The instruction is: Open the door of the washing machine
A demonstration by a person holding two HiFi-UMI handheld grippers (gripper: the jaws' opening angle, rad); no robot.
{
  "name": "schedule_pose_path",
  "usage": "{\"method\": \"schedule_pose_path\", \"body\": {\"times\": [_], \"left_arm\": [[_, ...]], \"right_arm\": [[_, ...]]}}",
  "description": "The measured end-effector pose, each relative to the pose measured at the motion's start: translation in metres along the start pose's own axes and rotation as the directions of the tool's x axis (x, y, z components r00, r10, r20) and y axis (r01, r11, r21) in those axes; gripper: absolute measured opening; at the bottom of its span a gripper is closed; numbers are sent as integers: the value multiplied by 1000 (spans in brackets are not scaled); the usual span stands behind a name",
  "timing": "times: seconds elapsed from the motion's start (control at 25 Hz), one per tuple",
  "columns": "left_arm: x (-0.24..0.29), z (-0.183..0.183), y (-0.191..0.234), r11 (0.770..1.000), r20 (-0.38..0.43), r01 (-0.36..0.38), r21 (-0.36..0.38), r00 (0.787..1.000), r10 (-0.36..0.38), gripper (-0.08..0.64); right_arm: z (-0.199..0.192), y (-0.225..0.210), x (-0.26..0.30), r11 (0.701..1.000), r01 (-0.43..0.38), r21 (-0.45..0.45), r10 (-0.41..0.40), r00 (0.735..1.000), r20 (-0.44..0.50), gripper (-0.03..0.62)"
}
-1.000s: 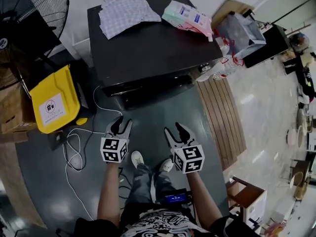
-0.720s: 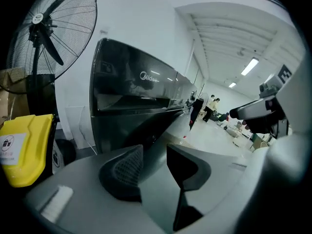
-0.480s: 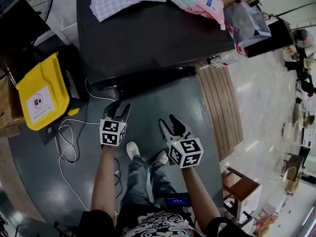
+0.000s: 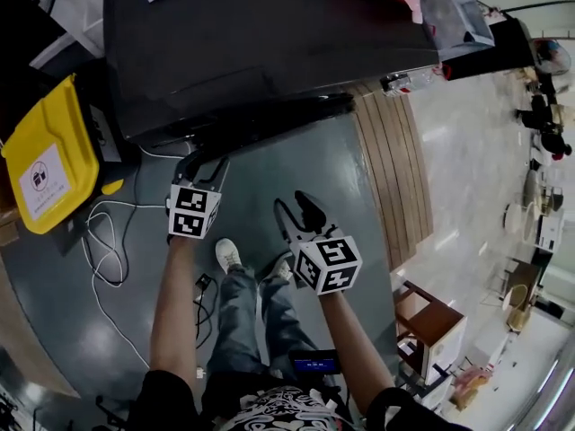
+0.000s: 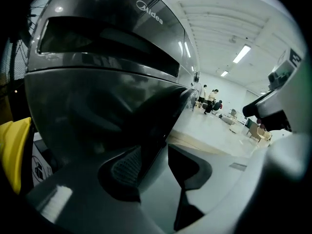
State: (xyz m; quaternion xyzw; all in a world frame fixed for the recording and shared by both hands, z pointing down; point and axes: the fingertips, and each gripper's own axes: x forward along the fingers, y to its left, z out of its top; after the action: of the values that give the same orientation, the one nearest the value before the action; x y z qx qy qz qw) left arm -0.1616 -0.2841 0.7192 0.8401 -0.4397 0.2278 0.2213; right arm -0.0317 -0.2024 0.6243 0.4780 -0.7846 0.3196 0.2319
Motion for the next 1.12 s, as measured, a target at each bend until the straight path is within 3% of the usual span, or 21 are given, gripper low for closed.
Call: {"method": "schedule_pose_path", "body": {"times": [0.24, 0.92, 1.12], "left_arm": [[6, 1, -7, 999, -19, 36, 39, 999, -35, 147], [-1, 3, -9, 999, -39, -38, 38, 998, 40, 129], [-2, 1, -13, 999, -54, 9, 37, 999, -7, 118]], "right_arm": [[-11, -5, -4, 1000, 7, 10, -7, 1000, -11, 183], [-8, 10, 17, 999, -3, 44, 4, 1000, -20, 169], [-6, 16, 23, 998, -14, 56, 16, 1000, -27, 169]]}}
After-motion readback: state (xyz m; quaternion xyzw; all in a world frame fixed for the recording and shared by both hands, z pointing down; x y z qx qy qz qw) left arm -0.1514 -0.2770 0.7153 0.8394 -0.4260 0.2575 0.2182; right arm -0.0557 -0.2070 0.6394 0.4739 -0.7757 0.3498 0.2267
